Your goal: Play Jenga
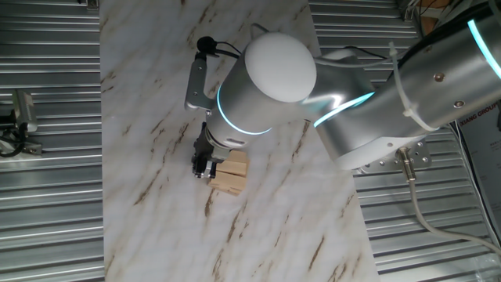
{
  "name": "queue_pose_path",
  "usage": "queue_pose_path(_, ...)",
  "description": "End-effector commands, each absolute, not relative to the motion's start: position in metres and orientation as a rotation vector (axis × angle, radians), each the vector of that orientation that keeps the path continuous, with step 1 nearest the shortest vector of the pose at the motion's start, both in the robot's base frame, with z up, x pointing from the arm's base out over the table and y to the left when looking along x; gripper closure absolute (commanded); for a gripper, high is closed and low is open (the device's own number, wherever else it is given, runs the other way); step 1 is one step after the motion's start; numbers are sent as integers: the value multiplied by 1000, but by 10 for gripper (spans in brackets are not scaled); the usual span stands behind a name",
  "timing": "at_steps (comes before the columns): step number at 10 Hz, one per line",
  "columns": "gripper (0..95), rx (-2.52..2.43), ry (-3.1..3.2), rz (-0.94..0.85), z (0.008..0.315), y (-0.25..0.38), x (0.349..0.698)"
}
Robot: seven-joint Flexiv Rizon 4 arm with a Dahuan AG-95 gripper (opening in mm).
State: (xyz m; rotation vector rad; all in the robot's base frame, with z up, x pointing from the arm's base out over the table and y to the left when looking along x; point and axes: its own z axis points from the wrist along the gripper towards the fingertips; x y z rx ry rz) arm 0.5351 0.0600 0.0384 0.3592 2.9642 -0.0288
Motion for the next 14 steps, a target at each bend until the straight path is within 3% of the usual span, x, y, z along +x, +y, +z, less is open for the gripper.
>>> queue_pose_path(1,950,358,2965,-27,37,60,535)
queue_pose_path(14,950,346,2972,-32,37,59,538)
